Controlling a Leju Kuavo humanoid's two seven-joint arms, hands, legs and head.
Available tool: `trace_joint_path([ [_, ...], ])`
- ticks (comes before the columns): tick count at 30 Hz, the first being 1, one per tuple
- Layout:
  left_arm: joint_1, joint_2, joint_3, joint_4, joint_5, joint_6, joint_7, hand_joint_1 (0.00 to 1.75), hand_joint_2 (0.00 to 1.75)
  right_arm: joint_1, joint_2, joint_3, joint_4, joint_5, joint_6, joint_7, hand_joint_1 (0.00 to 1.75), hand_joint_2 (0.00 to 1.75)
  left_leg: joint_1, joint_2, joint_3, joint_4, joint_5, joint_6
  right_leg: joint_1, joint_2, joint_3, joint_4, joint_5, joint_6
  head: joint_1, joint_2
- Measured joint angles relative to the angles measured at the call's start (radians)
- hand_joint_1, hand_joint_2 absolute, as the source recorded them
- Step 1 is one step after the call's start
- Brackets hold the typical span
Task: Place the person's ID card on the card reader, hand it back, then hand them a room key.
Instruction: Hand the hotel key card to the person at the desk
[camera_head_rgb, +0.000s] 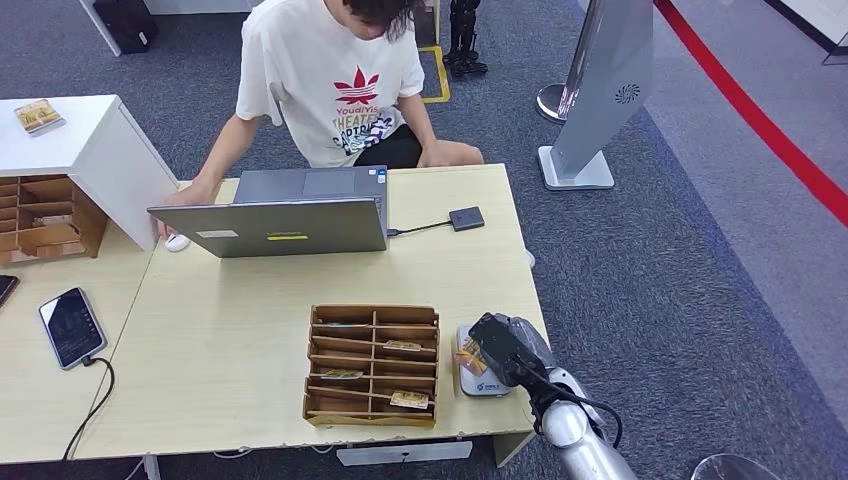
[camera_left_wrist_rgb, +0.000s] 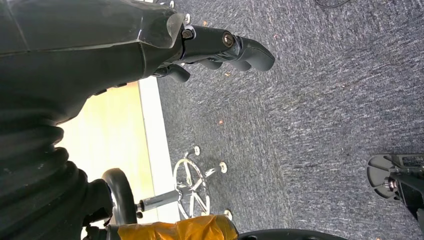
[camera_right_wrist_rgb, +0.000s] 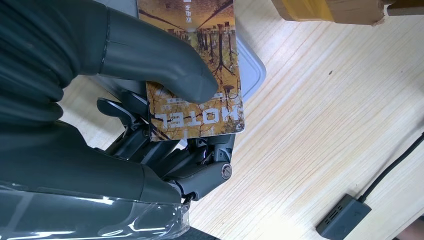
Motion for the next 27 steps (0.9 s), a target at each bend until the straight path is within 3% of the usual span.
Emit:
trace_joint_path([
  [27, 0.0, 0.0, 0.0, 0.0, 0.0, 0.003, 0.0, 0.0, 1.75, -0.007, 0.003, -0.003, 0.012, 0.0, 0.0, -0.002, 1.75, 1.75, 0.0, 0.0, 0.001, 0.0, 0.0, 0.0, 0.0, 0.0, 0.001, 0.0, 0.0, 0.0, 0.0, 0.0],
])
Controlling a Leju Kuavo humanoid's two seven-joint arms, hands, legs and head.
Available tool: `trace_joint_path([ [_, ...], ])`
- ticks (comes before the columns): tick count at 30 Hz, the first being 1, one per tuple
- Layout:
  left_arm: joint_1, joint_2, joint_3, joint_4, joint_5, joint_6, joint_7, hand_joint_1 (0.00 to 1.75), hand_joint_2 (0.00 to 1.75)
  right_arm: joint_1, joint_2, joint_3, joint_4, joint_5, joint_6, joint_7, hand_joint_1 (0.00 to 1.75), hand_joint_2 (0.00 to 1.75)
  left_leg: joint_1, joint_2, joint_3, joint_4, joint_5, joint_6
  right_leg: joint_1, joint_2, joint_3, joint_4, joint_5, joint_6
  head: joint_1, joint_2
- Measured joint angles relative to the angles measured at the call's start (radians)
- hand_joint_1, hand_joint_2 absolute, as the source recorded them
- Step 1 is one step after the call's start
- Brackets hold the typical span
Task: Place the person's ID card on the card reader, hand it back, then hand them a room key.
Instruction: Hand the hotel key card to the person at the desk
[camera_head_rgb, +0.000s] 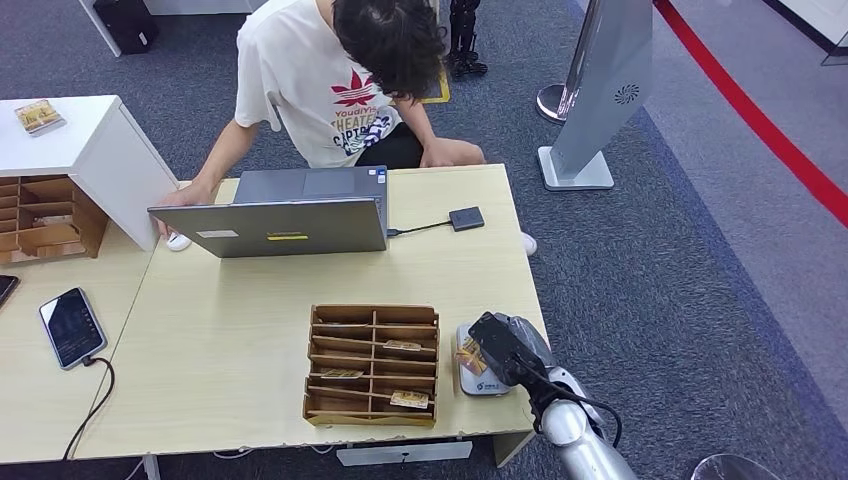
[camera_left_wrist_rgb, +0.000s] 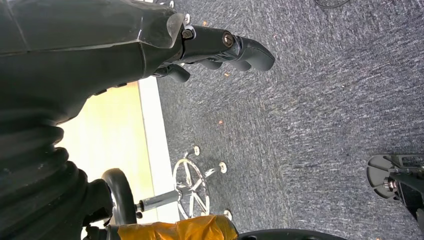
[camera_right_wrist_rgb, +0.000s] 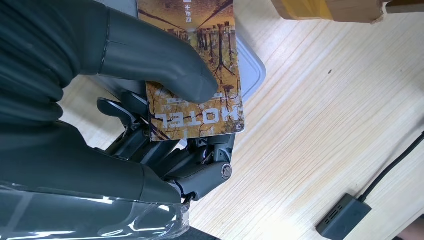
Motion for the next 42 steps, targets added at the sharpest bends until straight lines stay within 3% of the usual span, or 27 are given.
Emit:
trace_joint_path([
  [42, 0.0, 0.0, 0.0, 0.0, 0.004, 0.004, -0.001, 0.0, 1.75, -0.002, 0.009, -0.017, 0.014, -0.015, -0.001, -0.007, 1.75, 1.75, 0.0, 0.0, 0.0, 0.0, 0.0, 0.0, 0.0, 0.0, 0.0, 0.0, 0.0, 0.0, 0.0, 0.0],
])
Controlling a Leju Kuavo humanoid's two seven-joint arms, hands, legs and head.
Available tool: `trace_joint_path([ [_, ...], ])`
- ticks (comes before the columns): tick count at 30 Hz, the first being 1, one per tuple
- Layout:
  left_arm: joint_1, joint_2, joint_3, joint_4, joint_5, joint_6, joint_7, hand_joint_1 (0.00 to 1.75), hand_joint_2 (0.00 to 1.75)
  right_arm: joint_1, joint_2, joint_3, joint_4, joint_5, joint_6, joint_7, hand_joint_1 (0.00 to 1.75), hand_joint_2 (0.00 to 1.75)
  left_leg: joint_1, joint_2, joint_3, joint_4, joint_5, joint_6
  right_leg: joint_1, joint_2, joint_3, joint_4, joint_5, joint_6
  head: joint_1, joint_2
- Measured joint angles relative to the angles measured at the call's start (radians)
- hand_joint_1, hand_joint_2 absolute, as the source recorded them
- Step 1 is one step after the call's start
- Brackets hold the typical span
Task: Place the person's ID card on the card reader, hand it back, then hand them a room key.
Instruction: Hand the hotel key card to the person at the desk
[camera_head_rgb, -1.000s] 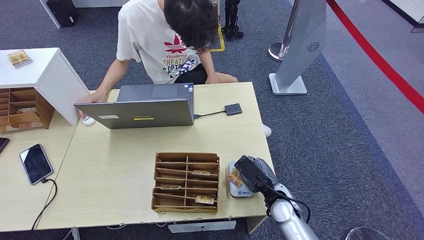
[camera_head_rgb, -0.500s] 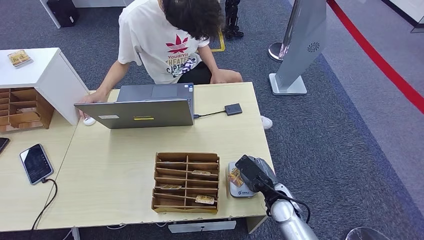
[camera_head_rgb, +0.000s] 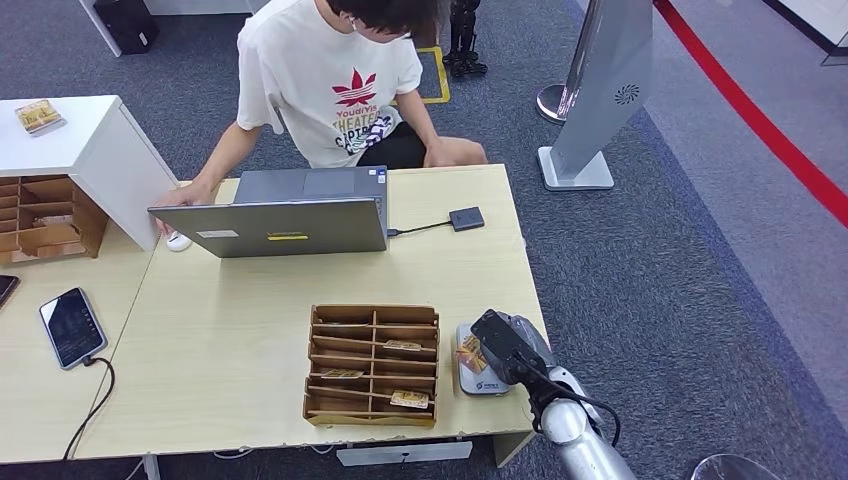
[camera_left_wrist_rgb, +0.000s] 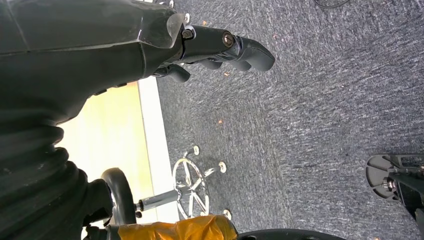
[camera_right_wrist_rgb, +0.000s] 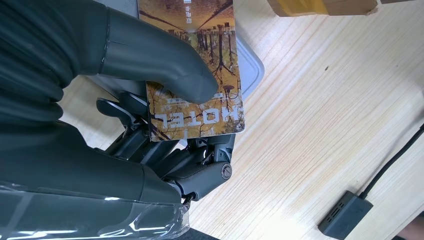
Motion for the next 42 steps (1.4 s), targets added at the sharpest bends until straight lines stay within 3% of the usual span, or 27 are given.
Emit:
trace_joint_path([
  [42, 0.0, 0.0, 0.0, 0.0, 0.002, 0.0, 0.001, 0.0, 1.75, 0.0, 0.003, -0.002, 0.005, 0.0, 0.0, 0.0, 1.75, 1.75, 0.0, 0.0, 0.002, 0.0, 0.0, 0.0, 0.0, 0.0, 0.002, 0.0, 0.0, 0.0, 0.0, 0.0],
])
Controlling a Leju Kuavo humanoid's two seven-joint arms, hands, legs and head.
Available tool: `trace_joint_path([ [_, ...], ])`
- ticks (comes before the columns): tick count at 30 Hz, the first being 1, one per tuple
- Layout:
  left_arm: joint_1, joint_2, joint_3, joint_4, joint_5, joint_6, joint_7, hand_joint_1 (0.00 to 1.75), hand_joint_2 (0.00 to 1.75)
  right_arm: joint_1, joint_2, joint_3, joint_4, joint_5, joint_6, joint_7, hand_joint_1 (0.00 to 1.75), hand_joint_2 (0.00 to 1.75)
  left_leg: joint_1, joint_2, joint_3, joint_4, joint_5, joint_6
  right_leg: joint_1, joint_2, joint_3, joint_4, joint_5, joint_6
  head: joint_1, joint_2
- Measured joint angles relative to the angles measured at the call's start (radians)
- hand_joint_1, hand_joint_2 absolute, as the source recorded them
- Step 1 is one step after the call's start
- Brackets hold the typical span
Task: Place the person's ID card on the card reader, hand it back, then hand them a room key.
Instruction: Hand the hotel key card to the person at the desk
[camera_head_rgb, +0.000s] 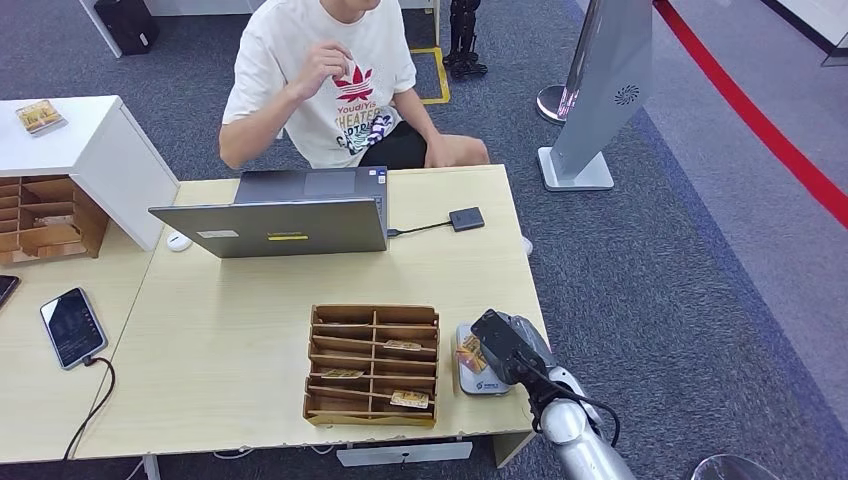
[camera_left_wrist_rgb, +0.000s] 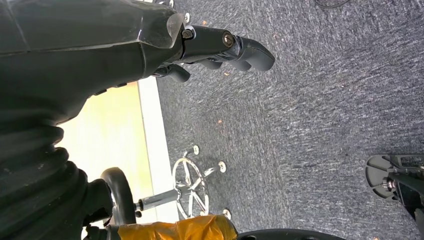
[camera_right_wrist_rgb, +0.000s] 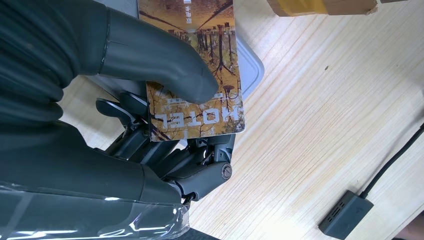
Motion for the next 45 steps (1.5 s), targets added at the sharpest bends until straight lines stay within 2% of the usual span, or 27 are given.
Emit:
trace_joint_path([
  [28, 0.0, 0.0, 0.001, 0.0, 0.007, 0.0, 0.001, 0.0, 1.75, 0.008, 0.002, -0.001, -0.012, 0.002, -0.022, -0.015, 1.75, 1.75, 0.0, 0.0, 0.0, 0.0, 0.0, 0.0, 0.0, 0.0, 0.001, 0.0, 0.0, 0.0, 0.0, 0.0],
  [30, 0.001, -0.002, 0.008, 0.0, 0.021, -0.002, 0.001, 0.0, 1.75, 0.05, 0.004, 0.001, -0.124, 0.023, -0.055, -0.039, 1.75, 1.75, 0.0, -0.001, -0.001, 0.0, 0.0, 0.0, 0.0, 0.0, -0.001, 0.0, 0.0, 0.0, 0.0, 0.0],
  [33, 0.003, -0.007, 0.029, -0.001, 0.04, -0.009, -0.001, 0.0, 1.75, 0.13, 0.004, 0.014, -0.409, 0.061, -0.1, -0.06, 1.75, 1.75, 0.0, -0.001, -0.003, 0.0, 0.0, 0.0, 0.0, 0.0, -0.003, 0.0, 0.0, 0.0, 0.0, 0.0],
  [35, 0.003, -0.009, 0.036, -0.004, 0.044, -0.01, -0.002, 0.0, 1.75, 0.156, 0.004, 0.021, -0.514, 0.07, -0.117, -0.07, 1.75, 1.75, 0.0, -0.001, -0.004, 0.0, 0.0, 0.0, 0.0, 0.0, -0.004, 0.0, -0.001, 0.0, 0.0, 0.0],
  [40, 0.003, -0.015, 0.051, -0.012, 0.045, -0.013, -0.003, 0.0, 1.75, 0.204, 0.004, 0.037, -0.674, 0.083, -0.144, -0.097, 1.75, 1.75, 0.0, -0.001, -0.005, 0.0, 0.0, 0.0, 0.0, 0.0, -0.004, 0.0, -0.001, 0.0, 0.0, 0.0],
  [45, 0.003, -0.018, 0.056, -0.018, 0.045, -0.014, -0.006, 0.0, 1.75, 0.22, 0.004, 0.052, -0.733, 0.089, -0.149, -0.104, 1.75, 1.75, 0.0, -0.001, -0.005, 0.0, 0.0, 0.0, 0.0, 0.0, -0.004, 0.0, -0.001, 0.0, 0.0, 0.0],
])
